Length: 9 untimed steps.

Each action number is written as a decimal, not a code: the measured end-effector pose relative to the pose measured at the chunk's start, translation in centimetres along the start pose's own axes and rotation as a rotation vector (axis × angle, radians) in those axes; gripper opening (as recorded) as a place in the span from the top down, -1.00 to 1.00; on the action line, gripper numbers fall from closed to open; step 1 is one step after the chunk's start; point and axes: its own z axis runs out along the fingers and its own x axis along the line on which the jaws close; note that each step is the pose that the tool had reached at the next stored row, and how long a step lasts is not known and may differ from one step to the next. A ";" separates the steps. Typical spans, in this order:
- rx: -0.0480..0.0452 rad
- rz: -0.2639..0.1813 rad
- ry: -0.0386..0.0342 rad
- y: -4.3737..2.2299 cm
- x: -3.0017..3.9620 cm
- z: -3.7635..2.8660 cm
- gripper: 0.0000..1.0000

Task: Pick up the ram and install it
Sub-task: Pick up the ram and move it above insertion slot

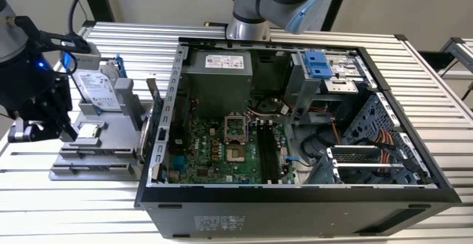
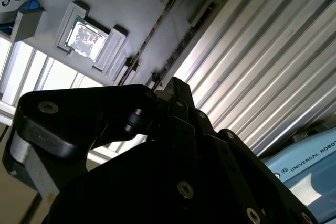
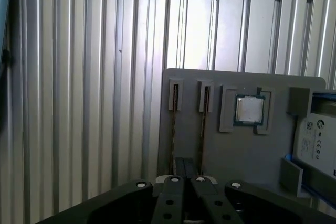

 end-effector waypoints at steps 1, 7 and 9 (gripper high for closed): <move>0.0001 0.000 0.0000 0.00 0.00 0.02 1.00; 0.0001 0.000 0.0000 0.01 0.00 0.21 1.00; 0.0001 0.000 0.0000 0.01 0.00 0.27 1.00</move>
